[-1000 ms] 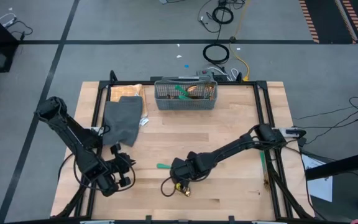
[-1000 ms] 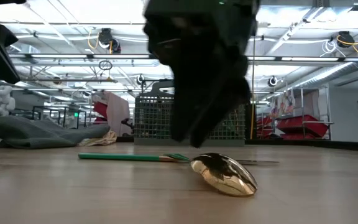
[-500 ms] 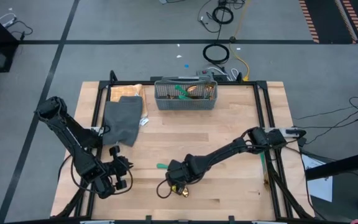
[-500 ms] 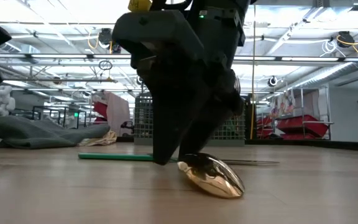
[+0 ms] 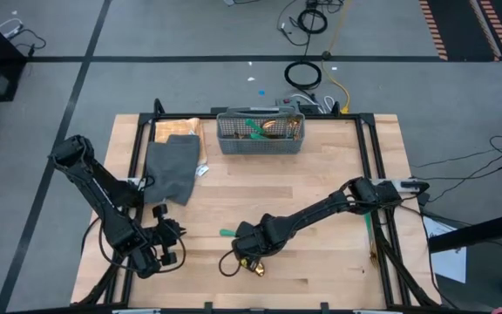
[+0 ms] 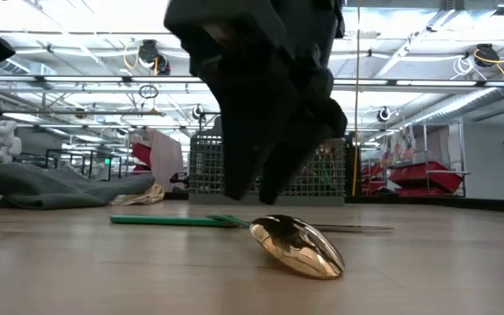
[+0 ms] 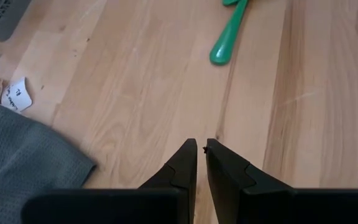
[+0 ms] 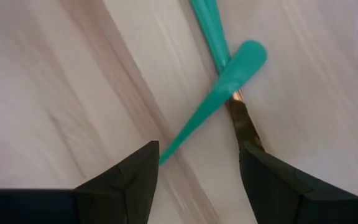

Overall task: Sort silverware
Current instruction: Put the green knife into the gray silverware basket

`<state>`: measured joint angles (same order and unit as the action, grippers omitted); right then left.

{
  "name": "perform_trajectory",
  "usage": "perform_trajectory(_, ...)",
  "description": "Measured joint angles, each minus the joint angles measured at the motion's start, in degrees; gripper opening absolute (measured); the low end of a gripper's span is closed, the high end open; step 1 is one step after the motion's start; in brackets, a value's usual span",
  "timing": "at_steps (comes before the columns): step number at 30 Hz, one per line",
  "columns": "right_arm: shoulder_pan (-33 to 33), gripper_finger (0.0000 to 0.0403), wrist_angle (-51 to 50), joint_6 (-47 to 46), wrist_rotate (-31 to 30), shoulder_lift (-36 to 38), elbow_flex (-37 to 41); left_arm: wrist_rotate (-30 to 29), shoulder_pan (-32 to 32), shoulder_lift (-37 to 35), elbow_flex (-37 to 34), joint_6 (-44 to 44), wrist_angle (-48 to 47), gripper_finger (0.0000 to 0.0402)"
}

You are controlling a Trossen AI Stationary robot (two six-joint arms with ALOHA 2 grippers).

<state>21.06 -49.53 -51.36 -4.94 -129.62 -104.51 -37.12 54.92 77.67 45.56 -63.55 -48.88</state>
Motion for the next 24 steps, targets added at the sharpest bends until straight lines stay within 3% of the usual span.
perform_trajectory(9, 0.4, 0.021, 5.7, -2.0, 0.1, 0.2, 5.0, -0.3, 0.0, 0.0, 0.0, 0.2, -0.1, 0.0044)
perform_trajectory(24, 1.2, 0.021, 9.6, -0.1, 0.4, 0.1, 5.4, -0.9, 0.0, 0.0, 0.0, 1.5, -0.1, 0.0044)
